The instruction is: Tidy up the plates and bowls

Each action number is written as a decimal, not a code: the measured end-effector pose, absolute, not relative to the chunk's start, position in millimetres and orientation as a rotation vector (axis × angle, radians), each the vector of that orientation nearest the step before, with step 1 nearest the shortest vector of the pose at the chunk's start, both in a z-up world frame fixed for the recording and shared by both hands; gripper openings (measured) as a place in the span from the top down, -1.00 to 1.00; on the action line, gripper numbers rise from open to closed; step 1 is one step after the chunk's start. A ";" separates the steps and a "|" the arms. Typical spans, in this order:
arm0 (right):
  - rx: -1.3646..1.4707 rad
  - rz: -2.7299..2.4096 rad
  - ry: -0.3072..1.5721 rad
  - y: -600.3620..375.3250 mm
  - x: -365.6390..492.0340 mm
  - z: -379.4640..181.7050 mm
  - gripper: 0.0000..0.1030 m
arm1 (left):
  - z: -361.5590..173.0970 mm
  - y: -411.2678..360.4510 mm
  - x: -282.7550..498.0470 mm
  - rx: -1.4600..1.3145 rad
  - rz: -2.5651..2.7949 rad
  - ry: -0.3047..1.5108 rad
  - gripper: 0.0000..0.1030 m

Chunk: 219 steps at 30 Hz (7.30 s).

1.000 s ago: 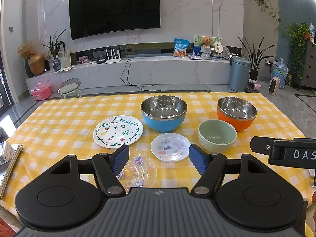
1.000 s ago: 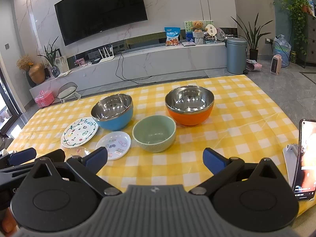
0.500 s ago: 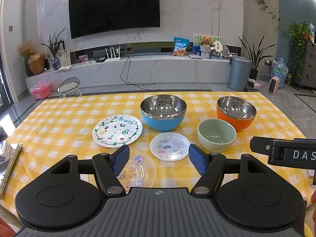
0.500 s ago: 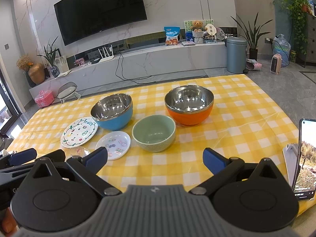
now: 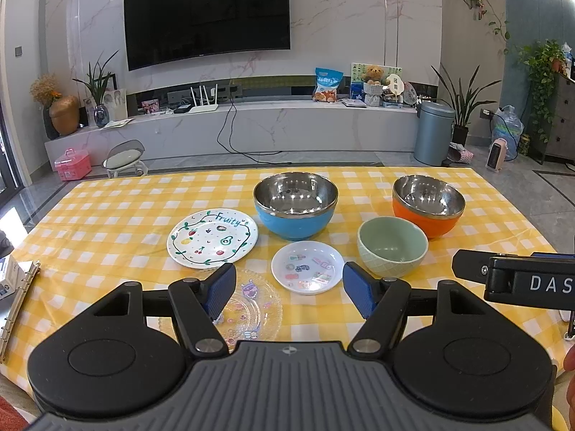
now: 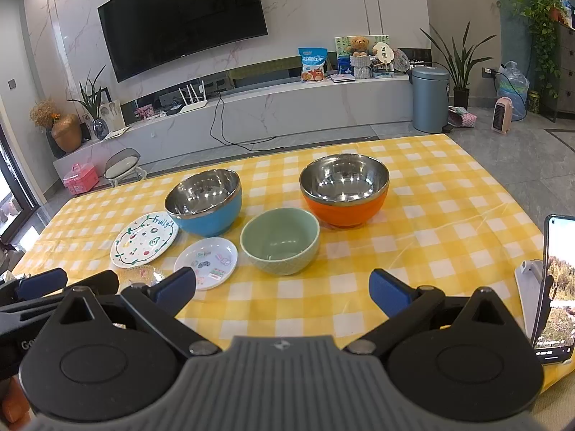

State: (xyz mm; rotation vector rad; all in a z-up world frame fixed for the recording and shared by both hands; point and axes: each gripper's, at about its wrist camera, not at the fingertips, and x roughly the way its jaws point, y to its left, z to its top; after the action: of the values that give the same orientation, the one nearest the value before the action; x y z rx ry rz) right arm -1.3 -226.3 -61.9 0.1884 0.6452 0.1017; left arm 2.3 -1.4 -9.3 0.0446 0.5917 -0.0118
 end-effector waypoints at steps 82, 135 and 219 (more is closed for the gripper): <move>0.377 -0.133 0.764 -304.8 175.6 -91.9 0.75 | -30.1 -86.6 208.7 -0.144 -0.315 0.874 0.77; 0.378 0.226 1.062 -137.5 22.1 -113.8 0.79 | -52.7 119.4 23.0 -0.402 -0.006 1.018 0.81; 0.329 0.170 0.909 -158.0 72.4 -70.6 -0.01 | 8.0 94.6 87.7 -0.251 -0.134 0.914 0.03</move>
State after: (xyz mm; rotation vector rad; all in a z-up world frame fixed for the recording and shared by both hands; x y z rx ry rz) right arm 72.4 -158.0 -70.6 0.3287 0.9090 0.1698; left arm 87.7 94.6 8.0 -0.2507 0.9144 -0.1341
